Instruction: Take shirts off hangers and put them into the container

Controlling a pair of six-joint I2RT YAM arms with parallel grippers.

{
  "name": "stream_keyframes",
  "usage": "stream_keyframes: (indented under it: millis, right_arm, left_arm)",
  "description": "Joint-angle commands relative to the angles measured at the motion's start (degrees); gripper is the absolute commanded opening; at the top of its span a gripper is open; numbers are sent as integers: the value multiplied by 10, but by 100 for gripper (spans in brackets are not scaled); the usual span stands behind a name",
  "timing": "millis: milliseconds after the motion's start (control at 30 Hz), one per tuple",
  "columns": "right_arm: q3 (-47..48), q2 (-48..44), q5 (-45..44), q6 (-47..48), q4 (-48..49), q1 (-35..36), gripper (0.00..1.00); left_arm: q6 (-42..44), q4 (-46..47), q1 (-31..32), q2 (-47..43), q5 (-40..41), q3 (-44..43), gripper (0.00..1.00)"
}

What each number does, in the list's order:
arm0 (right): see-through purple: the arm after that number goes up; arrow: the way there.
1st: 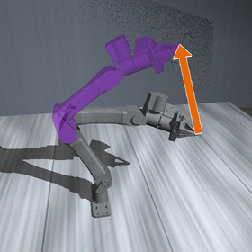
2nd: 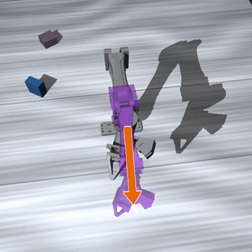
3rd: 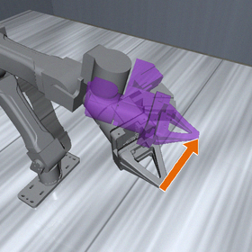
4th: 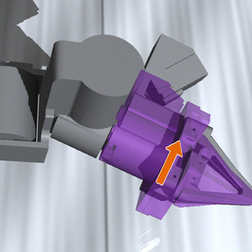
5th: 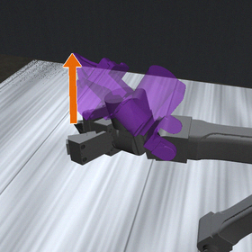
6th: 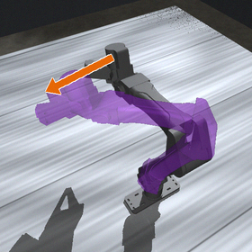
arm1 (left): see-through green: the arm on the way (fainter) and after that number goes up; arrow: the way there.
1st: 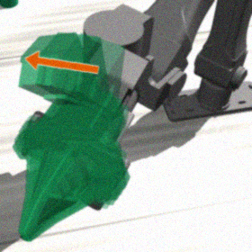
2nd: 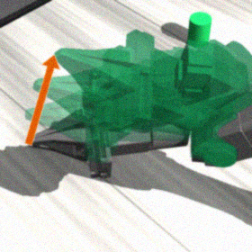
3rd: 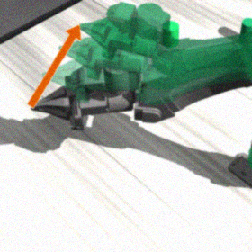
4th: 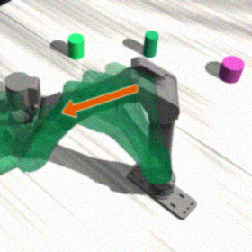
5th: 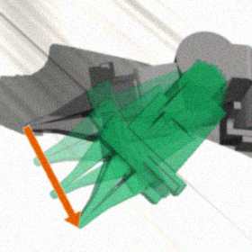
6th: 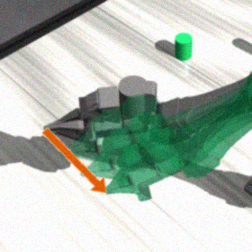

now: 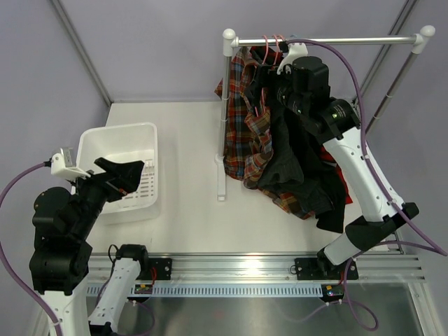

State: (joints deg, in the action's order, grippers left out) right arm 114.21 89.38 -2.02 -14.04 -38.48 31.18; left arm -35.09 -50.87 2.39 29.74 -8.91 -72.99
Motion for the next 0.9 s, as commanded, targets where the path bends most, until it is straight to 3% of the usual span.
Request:
stream_keyframes:
  millis: [0,67,133,267,433,667,800,867]
  right_arm:
    - [3,6,-54,8,0,5,83]
    - [-8,12,-64,9,13,6,74]
    - [-15,18,-76,16,24,5,54]
    - [-15,24,-81,24,33,7,0]
    - [6,20,-96,43,33,20,0]
    - [150,25,-130,60,-57,49,0]
    - [139,-14,-129,44,-92,51,0]
    - [87,-39,-123,33,-97,51,0]
  left_arm:
    - [32,3,-3,-1,-17,-19,99]
    - [41,2,-2,0,-16,-22,99]
    - [47,3,-2,1,-20,-23,99]
    - [51,9,-3,0,-23,-12,94]
    - [56,26,-3,-6,-31,22,89]
    - [85,46,-2,21,-86,41,85]
    - [102,63,-3,55,-132,25,85]
    - [101,73,-3,68,-160,4,85]
